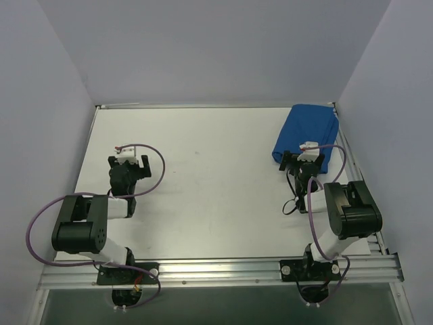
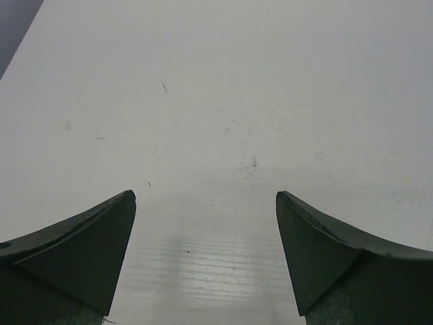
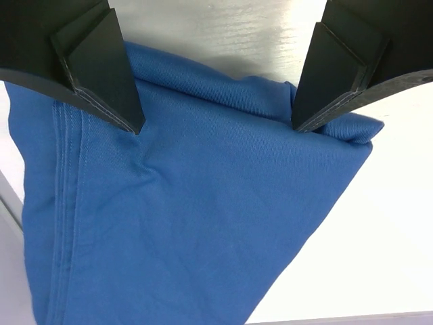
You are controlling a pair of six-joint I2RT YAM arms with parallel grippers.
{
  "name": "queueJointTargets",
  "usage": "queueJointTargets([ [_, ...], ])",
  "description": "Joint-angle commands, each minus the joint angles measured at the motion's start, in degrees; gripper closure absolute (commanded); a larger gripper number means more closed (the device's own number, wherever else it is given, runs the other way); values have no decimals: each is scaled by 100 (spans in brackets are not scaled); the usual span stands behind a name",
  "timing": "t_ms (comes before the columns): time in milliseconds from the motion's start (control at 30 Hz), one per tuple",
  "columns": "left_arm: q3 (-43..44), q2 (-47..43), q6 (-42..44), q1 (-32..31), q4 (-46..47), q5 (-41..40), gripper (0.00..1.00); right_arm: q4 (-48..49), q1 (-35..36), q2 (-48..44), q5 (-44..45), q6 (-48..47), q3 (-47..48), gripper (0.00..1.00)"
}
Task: Open and lay out the surgical kit
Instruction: Move the surgical kit at the center of the board.
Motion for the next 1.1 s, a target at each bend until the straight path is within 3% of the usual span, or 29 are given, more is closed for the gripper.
queueJointTargets([
  [0,129,-502,159,5,-115,30,6,538,68,-74,789,-24,-4,0],
  [167,498,-1353,-59,-92,-1207,-734,6,-473,156,-689,860,-41,364,0],
  [233,576,-1671,-61,-390,-1409,-1407,6,-1254,288,-1039,1551,317,505,0],
  [267,673,-1942,-78,-486,-1732,-1507,6,-1875,349,-1155,2191,781,714,0],
  [333,945,-2138,-148,-610,-2138,-1439,6,-2641,341,-1462,2539,1432,1031,0],
  [367,1233,-2278,-323,-610,-2566,-1151,6,-3507,272,-1533,2288,1871,1485,0],
  [467,1884,-2489,-981,-628,-3480,-841,6,-5283,183,-1570,1434,1910,2357,0],
  [533,2175,-2569,-1769,-680,-3992,-1068,6,-5413,78,-1412,1144,2191,2711,0],
  [600,2641,-2692,-2343,-733,-4975,-1647,6,-5572,-289,-1297,226,2410,2913,0],
  [667,3001,-2745,-3091,-725,-6052,-1833,6,-5799,-712,-1025,53,2744,3106,0],
  [767,3529,-2727,-2645,-602,-6358,-432,6,-6221,-1074,-446,52,2667,3764,0],
  [800,3678,-2727,-2627,-584,-6419,251,6,-6423,-1091,-140,479,2570,4001,0],
  [867,3689,-2719,-2723,-593,-6351,730,6,-6697,-1249,100,624,2517,4468,1],
  [967,3767,-2552,-3277,-584,-6245,1319,6,-6802,-1679,591,229,2455,4881,1],
  [1067,3697,-2350,-3233,-575,-5490,2542,6,-6837,-2066,1110,-351,2420,5251,3],
])
